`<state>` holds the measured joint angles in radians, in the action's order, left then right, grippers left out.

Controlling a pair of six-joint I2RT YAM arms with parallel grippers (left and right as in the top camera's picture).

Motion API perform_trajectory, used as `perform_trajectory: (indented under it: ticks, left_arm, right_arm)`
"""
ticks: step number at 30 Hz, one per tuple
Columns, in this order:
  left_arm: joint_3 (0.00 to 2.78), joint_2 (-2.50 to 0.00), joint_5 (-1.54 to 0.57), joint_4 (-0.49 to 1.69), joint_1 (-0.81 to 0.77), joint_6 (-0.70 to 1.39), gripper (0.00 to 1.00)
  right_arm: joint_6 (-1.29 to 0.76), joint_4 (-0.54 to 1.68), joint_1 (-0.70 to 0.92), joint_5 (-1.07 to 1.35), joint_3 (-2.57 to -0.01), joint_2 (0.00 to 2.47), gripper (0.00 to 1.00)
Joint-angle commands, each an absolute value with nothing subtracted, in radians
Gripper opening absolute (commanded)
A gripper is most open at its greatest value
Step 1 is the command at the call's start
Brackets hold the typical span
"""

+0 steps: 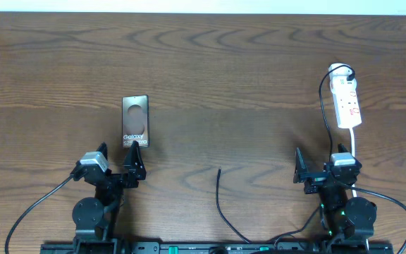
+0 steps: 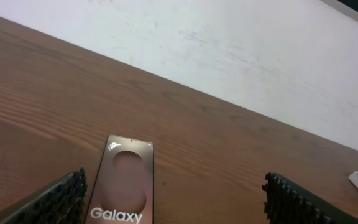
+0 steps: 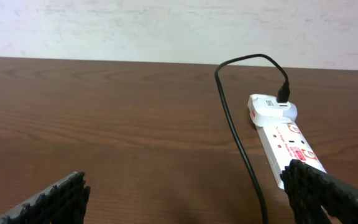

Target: Plug charger to phone and switch on socket

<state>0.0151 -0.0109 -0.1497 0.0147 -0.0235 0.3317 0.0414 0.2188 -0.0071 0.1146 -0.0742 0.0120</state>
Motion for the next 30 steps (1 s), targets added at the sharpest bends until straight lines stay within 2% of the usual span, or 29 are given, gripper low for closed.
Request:
perform_trajectory:
  ticks: [1,22,30]
  left_arm:
    - [0.004,-0.011,-0.141,0.057,-0.023,0.314,0.89]
    - [0.004,-0.011,-0.115,0.052,-0.023,0.306,0.89]
    - [0.165,-0.075,-0.056,0.052,-0.023,0.16,0.89]
  right_arm:
    - [0.058,0.218,0.002,0.111,-0.067,0.005,0.99]
    - [0.058,0.218,0.002,0.111,-0.067,0.005,0.99]
    - [0.058,0.218,0.002,0.111,-0.067,0.005,0.99]
